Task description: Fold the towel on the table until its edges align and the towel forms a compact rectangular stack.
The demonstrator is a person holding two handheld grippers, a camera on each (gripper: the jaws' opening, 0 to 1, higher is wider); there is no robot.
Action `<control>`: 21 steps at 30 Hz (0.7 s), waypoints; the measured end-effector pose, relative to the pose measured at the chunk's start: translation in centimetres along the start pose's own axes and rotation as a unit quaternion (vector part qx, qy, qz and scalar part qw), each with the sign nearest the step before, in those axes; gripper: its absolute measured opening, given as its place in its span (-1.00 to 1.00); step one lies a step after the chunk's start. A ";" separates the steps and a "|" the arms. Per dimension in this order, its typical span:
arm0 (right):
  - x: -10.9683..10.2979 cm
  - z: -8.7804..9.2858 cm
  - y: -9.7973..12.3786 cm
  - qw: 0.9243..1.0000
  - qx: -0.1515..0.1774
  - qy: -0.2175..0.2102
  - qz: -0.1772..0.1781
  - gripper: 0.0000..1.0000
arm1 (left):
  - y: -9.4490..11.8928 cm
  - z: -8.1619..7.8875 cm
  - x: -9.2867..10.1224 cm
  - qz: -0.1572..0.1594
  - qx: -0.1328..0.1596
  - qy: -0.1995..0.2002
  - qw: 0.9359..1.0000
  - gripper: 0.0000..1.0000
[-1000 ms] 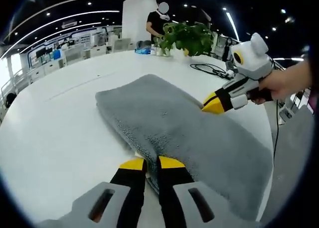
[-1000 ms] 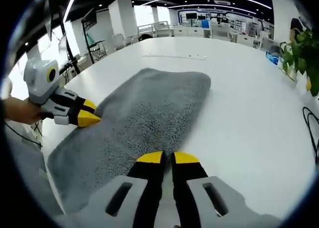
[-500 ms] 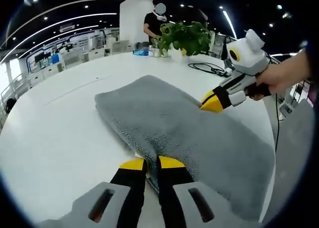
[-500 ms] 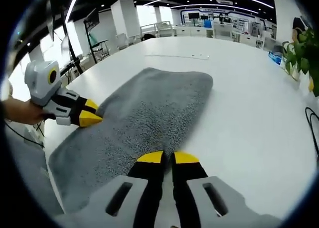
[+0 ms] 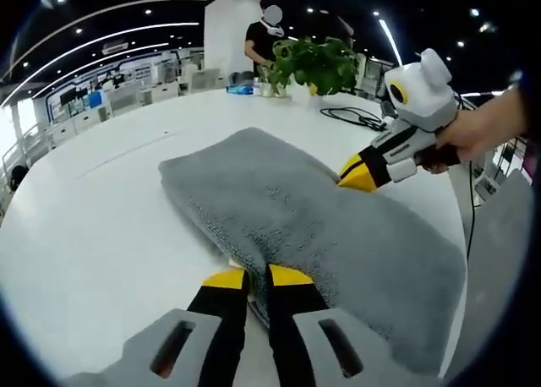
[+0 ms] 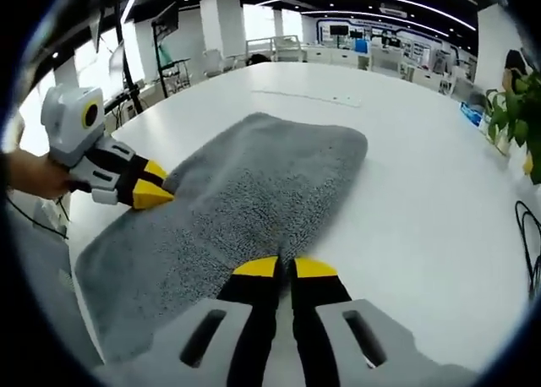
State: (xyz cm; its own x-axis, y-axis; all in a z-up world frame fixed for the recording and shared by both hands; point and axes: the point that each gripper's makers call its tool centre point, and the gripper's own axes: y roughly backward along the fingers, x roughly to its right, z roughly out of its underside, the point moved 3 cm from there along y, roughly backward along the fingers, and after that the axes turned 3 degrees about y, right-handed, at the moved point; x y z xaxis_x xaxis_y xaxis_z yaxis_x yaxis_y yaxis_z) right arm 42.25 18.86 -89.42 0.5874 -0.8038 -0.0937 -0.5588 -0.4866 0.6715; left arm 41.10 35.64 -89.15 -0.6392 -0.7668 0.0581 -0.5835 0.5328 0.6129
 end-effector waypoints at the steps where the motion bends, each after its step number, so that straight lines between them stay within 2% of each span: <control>1: 0.1 0.1 0.0 1.000 0.012 -0.016 -0.001 -0.94 | 0.0 0.0 0.1 0.000 -0.002 -0.001 1.000 -0.84; 3: 0.2 0.2 0.1 0.999 0.025 -0.038 0.000 -0.94 | 0.0 0.0 0.1 0.000 -0.003 -0.004 1.000 -0.84; 10: 0.1 0.2 0.1 0.999 0.034 -0.030 0.012 -0.92 | 0.0 0.0 0.0 0.000 -0.004 -0.008 1.000 -0.84; 14: 0.0 0.0 0.1 0.999 0.025 -0.025 0.023 -0.91 | -0.1 -0.2 0.1 0.001 -0.015 -0.026 1.000 -0.83; 16: 0.2 -0.1 0.2 0.999 0.022 -0.040 0.022 -0.90 | 0.0 -0.4 0.1 -0.002 -0.024 -0.031 0.999 -0.80; 18: 0.5 -0.2 0.4 0.999 0.021 -0.046 0.020 -0.83 | 0.3 -0.5 -0.3 -0.014 -0.023 -0.005 1.000 -0.73; 21: 1.1 -0.7 1.2 0.999 0.025 -0.036 0.026 -0.61 | 1.1 -0.8 -0.9 -0.026 -0.010 0.011 1.000 -0.51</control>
State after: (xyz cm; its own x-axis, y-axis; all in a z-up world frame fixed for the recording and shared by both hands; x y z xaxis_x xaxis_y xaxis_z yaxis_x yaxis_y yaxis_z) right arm 42.61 17.66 -88.20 0.5150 -0.8497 -0.1130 -0.6170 -0.4589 0.6394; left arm 41.42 36.62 -87.91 -0.5981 -0.8003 0.0428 -0.6044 0.4855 0.6317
